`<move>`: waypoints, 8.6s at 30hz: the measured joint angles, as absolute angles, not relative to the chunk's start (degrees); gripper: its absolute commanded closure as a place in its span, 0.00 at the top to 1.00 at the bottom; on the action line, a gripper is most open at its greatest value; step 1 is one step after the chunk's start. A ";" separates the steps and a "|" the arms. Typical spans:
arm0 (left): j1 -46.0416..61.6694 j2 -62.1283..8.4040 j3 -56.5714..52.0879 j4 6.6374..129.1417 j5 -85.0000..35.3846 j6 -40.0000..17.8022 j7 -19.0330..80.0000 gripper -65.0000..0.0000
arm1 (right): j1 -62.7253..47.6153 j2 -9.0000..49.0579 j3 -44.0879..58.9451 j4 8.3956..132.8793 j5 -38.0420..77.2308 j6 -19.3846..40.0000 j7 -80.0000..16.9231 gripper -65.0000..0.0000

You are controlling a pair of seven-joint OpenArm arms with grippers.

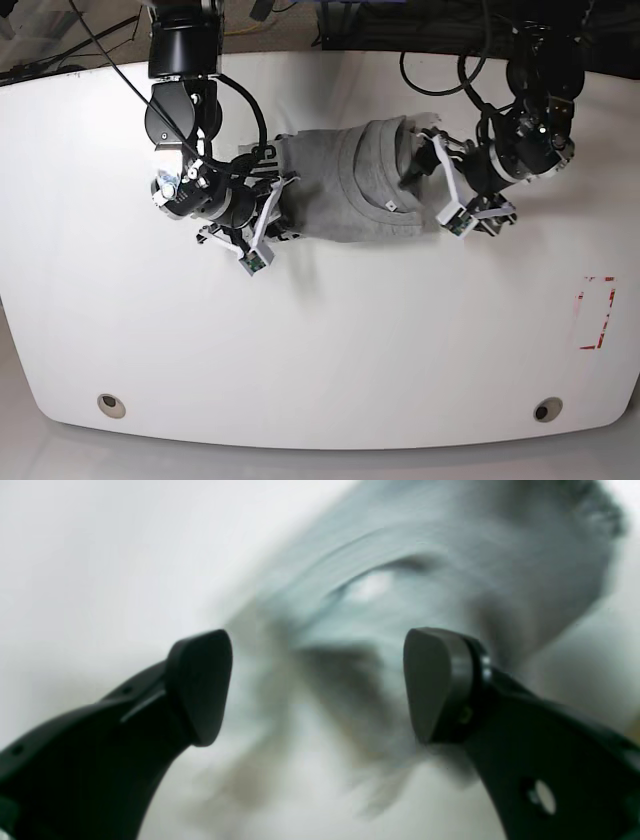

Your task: Fold the T-shirt properly

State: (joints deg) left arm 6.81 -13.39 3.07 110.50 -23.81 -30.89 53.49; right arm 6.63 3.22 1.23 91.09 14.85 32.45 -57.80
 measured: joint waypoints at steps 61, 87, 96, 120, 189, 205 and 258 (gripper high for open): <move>-8.05 -15.70 10.57 78.87 -19.22 -32.99 41.43 0.78 | 1.98 10.13 -0.78 83.55 18.98 34.04 -46.48 0.14; -2.44 -14.55 9.04 103.37 -17.21 -26.61 54.35 0.79 | -5.30 1.74 -11.73 90.37 18.98 34.04 -47.05 0.14; -0.45 -9.76 9.06 91.02 -17.61 -22.76 50.78 0.79 | -5.45 8.80 -10.44 93.78 22.96 34.09 -47.00 0.13; -0.45 -34.02 -5.13 66.70 -21.21 -30.61 34.09 0.78 | -5.43 14.59 3.77 93.86 30.04 33.67 -47.20 0.13; 53.67 4.93 -13.67 109.08 4.75 -15.49 -5.87 0.78 | -32.64 6.79 23.03 102.80 7.62 34.54 -10.59 0.14; 74.24 4.93 -11.51 109.71 4.49 -15.73 -6.09 0.78 | -55.88 12.69 23.77 103.46 17.23 34.63 -10.55 0.13; 10.33 -4.34 -4.82 5.69 5.02 -3.97 -7.44 0.78 | -16.75 10.09 10.98 26.11 -0.14 26.52 -1.08 0.14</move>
